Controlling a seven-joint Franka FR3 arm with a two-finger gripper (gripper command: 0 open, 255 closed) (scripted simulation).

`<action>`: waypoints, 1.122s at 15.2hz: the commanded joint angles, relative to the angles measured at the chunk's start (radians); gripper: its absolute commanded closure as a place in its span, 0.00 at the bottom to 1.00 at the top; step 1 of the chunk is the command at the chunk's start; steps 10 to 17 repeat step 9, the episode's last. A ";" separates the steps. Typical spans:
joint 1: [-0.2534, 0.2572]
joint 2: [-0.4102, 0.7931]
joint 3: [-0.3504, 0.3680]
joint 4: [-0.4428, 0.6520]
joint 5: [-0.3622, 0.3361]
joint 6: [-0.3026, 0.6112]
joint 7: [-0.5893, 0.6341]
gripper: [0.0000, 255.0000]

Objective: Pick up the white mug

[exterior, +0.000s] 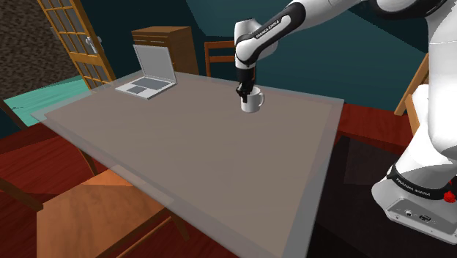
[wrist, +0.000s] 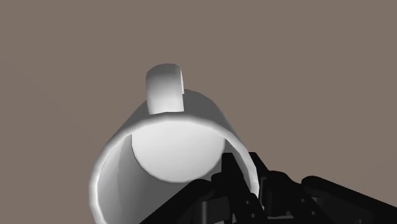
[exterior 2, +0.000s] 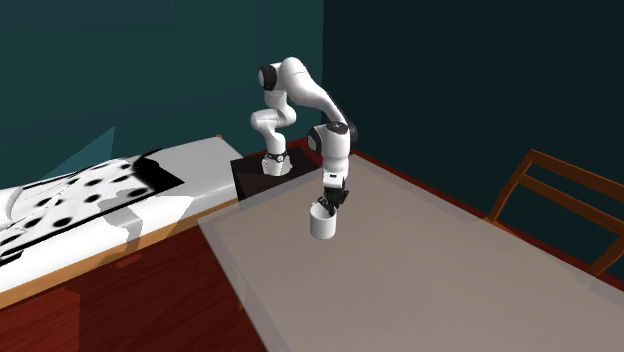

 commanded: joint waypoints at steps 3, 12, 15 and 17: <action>0.001 -0.022 0.000 0.024 0.000 -0.046 0.001 1.00; 0.001 -0.043 0.000 0.050 0.000 -0.093 0.001 1.00; 0.001 -0.043 0.000 0.050 0.000 -0.093 0.001 1.00; 0.001 -0.043 0.000 0.050 0.000 -0.093 0.001 1.00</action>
